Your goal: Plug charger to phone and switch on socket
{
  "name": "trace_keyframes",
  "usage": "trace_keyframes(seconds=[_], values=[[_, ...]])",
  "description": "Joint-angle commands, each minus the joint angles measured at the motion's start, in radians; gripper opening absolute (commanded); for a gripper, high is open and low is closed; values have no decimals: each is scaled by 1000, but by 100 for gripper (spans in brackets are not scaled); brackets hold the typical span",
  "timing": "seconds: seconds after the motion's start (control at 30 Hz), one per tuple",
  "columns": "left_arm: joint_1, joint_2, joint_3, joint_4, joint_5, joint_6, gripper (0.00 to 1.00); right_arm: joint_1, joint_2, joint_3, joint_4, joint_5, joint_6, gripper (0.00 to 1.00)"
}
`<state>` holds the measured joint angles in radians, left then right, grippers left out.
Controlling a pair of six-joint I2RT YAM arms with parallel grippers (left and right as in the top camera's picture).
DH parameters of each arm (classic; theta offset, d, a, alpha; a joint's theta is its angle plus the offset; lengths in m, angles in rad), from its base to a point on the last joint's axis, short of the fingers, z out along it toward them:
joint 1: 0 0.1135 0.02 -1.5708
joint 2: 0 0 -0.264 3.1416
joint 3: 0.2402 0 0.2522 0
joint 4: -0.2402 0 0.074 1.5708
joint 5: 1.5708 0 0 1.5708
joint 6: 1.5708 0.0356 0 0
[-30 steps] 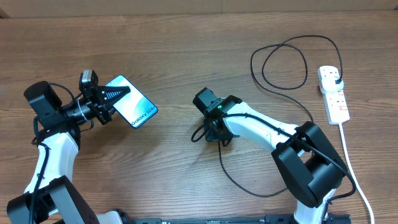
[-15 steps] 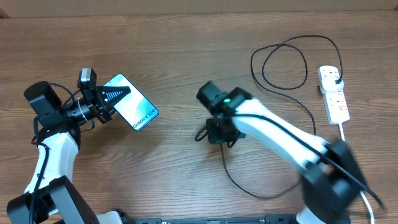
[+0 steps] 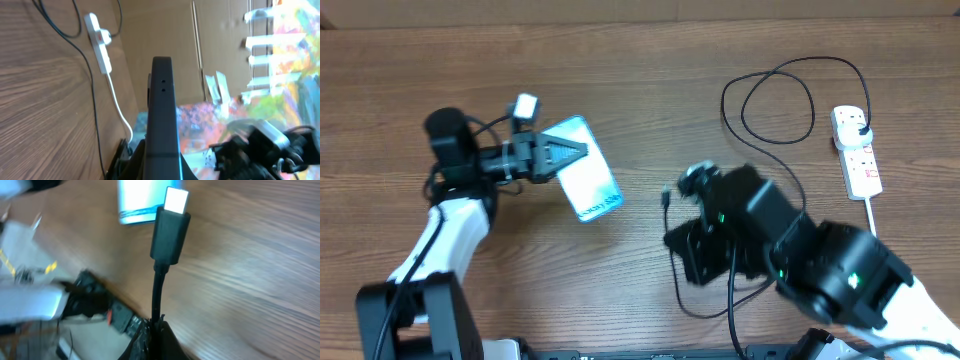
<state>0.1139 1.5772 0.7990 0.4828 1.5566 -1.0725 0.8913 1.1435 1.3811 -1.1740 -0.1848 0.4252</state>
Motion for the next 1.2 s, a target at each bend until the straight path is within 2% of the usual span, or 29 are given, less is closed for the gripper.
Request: trace_keyframes(seconds=[0.0, 0.1, 0.27, 0.47, 0.6, 1.17], values=[[-45, 72, 16, 122, 26, -187, 4, 96, 35, 1, 34, 23, 0, 4], [-71, 116, 16, 191, 26, -249, 4, 166, 97, -2, 60, 78, 27, 4], [-77, 128, 16, 192, 26, -249, 4, 227, 200, -2, 50, 106, 40, 4], [-77, 128, 16, 196, 26, -242, 4, 229, 298, -2, 10, 106, 42, 4], [-75, 128, 15, 206, 26, -186, 4, 228, 306, -2, 10, 111, 42, 4], [-76, 128, 15, 206, 26, -134, 4, 228, 306, -13, -23, 273, 38, 4]])
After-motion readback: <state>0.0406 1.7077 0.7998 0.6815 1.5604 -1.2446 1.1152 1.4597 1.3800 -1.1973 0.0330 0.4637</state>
